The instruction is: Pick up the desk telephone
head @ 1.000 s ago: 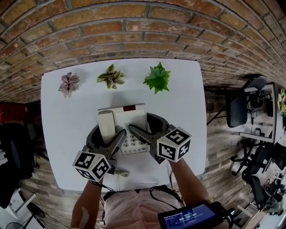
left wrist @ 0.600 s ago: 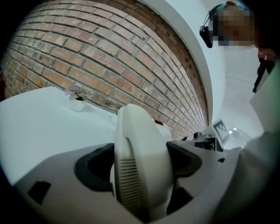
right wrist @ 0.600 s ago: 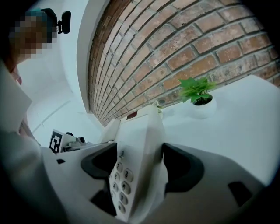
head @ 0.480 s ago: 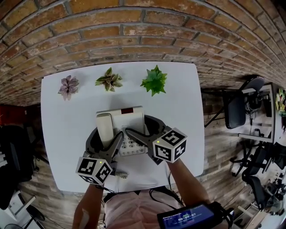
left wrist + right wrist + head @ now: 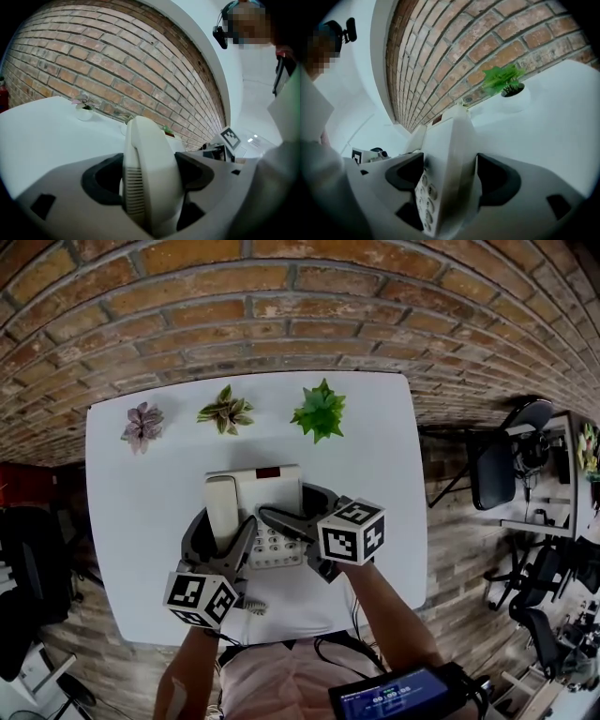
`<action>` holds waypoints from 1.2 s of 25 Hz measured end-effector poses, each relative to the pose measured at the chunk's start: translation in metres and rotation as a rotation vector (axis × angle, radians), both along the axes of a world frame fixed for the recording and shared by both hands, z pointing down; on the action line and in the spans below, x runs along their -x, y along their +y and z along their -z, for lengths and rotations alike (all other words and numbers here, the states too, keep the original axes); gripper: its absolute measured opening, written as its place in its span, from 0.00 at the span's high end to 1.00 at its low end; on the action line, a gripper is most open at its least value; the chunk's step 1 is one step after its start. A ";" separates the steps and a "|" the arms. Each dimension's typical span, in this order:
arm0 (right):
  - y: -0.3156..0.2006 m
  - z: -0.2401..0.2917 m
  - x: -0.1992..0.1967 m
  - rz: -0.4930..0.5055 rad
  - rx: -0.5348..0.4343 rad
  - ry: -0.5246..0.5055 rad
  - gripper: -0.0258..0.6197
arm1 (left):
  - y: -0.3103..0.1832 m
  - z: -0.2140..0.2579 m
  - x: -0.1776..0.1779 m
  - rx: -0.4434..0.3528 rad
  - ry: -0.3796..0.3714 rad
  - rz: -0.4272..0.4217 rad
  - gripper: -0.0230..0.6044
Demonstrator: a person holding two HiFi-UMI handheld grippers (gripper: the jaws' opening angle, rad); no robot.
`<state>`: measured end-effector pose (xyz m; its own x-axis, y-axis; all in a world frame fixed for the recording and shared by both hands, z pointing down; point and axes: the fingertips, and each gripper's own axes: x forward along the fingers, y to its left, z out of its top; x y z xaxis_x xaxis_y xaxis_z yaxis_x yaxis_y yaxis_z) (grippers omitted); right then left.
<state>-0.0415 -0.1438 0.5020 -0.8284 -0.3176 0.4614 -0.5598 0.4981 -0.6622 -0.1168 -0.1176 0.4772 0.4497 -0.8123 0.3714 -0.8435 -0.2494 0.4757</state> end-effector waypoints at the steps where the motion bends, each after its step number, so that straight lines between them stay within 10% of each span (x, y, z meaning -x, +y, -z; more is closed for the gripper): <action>1: 0.000 -0.002 0.003 0.011 0.019 0.003 0.38 | 0.000 0.000 0.000 -0.001 -0.002 0.003 0.42; 17: 0.000 0.018 0.009 0.058 -0.072 -0.168 0.46 | 0.007 0.011 0.003 -0.080 -0.060 -0.040 0.32; 30: 0.012 0.031 0.009 0.122 -0.199 -0.250 0.46 | 0.018 0.003 -0.002 -0.004 0.237 -0.207 0.19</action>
<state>-0.0508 -0.1318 0.4713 -0.9455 -0.2725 0.1783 -0.3208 0.6848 -0.6544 -0.1144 -0.0991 0.4746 0.6792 -0.6959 0.2333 -0.6405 -0.4068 0.6513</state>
